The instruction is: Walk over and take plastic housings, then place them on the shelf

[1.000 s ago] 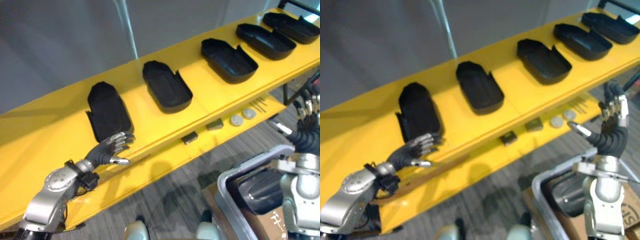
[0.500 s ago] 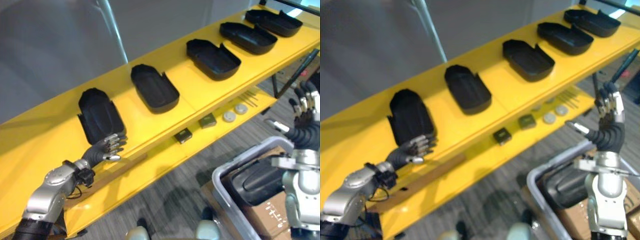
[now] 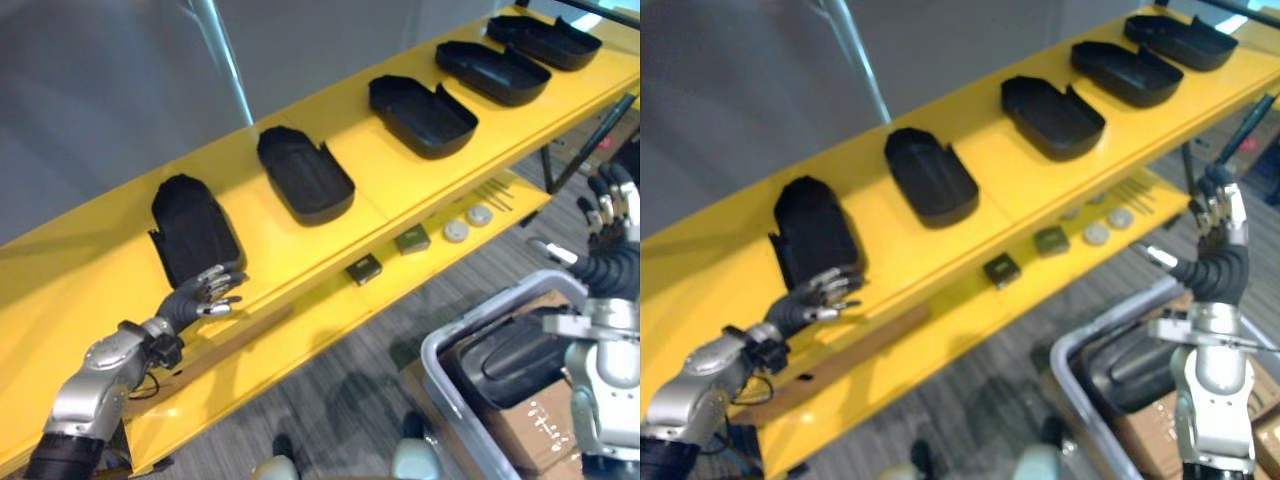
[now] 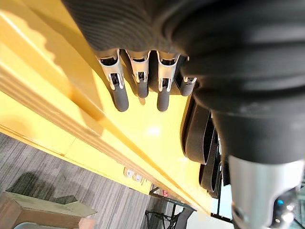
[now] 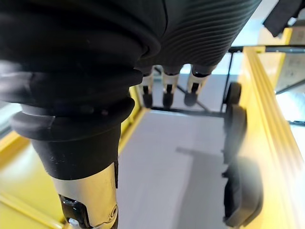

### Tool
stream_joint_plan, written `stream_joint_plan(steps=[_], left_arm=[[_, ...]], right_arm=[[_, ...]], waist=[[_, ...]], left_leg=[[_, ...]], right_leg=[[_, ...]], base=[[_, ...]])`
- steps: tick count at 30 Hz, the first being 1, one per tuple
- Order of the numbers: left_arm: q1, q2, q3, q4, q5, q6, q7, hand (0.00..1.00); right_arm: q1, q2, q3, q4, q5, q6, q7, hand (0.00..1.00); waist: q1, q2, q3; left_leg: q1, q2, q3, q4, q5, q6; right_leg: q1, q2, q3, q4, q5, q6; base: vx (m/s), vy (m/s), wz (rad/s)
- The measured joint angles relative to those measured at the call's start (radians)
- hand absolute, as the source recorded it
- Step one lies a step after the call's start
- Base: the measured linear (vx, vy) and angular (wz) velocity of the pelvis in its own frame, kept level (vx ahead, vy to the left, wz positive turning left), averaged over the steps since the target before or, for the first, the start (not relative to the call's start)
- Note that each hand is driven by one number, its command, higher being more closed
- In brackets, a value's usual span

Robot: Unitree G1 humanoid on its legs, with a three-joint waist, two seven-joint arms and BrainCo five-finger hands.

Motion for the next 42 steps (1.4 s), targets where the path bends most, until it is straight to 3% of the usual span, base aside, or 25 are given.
stream_joint_plan(steps=[22,28,33,34,37,39,42], left_arm=[[-0.019,-0.046,0.038,0.006,-0.008,-0.044,0.053,0.0],[-0.021,-0.046,0.03,-0.071,-0.047,-0.047,-0.037,0.0],[-0.015,-0.048,-0.037,-0.266,-0.131,-0.058,-0.116,0.0],[-0.01,-0.049,-0.036,-0.289,-0.143,-0.068,-0.118,0.0],[0.043,-0.102,0.047,-0.415,-0.209,-0.156,-0.115,0.0],[0.071,-0.158,0.17,-0.479,-0.273,-0.248,-0.095,0.0],[0.079,-0.213,0.333,-0.522,-0.27,-0.375,-0.034,0.0]], right_arm=[[0.0,0.001,0.0,0.004,-0.002,0.0,0.0,0.0],[-0.002,0.003,0.012,0.004,-0.002,-0.001,-0.004,0.0],[-0.036,0.02,0.049,0.004,0.003,-0.028,-0.004,0.0],[-0.041,0.023,0.049,0.003,0.004,-0.033,-0.003,0.0],[-0.05,0.042,0.044,-0.001,0.024,-0.064,0.002,0.0],[-0.065,0.061,0.033,-0.004,0.03,-0.097,0.019,0.0],[-0.091,0.084,-0.005,-0.008,0.026,-0.118,0.017,0.0]], waist=[[0.002,-0.003,0.003],[0.002,-0.007,0.009],[0.003,-0.01,0.011],[0.003,-0.01,0.011],[0.007,-0.01,0.012],[0.018,-0.01,0.011],[0.035,-0.011,0.0]], left_leg=[[0.015,0.0,0.017,-0.027,0.01,-0.001],[0.012,0.0,0.02,-0.027,0.009,-0.001],[0.017,0.0,0.022,-0.029,0.009,-0.001],[0.021,0.0,0.022,-0.031,0.009,-0.001],[0.065,0.001,0.022,-0.045,0.007,0.0],[0.065,0.001,0.017,-0.045,0.006,0.0],[0.065,0.001,-0.013,-0.046,0.008,-0.001]], right_leg=[[-0.008,0.004,0.007,0.0,0.0,0.0],[-0.013,0.004,0.01,0.0,0.0,0.001],[-0.009,0.005,0.011,-0.004,0.001,0.002],[-0.004,0.005,0.01,-0.006,0.001,0.002],[0.048,0.006,0.001,-0.029,0.001,0.003],[0.056,0.006,-0.005,-0.037,0.003,0.006],[0.082,0.005,-0.034,-0.045,0.003,0.006]], base=[[0.0,0.0,-0.01],[0.0,0.0,0.0],[0.0,0.0,0.0],[0.0,0.0,0.0],[0.01,0.0,0.02],[0.0,0.0,0.06],[0.0,-0.008,0.21]])
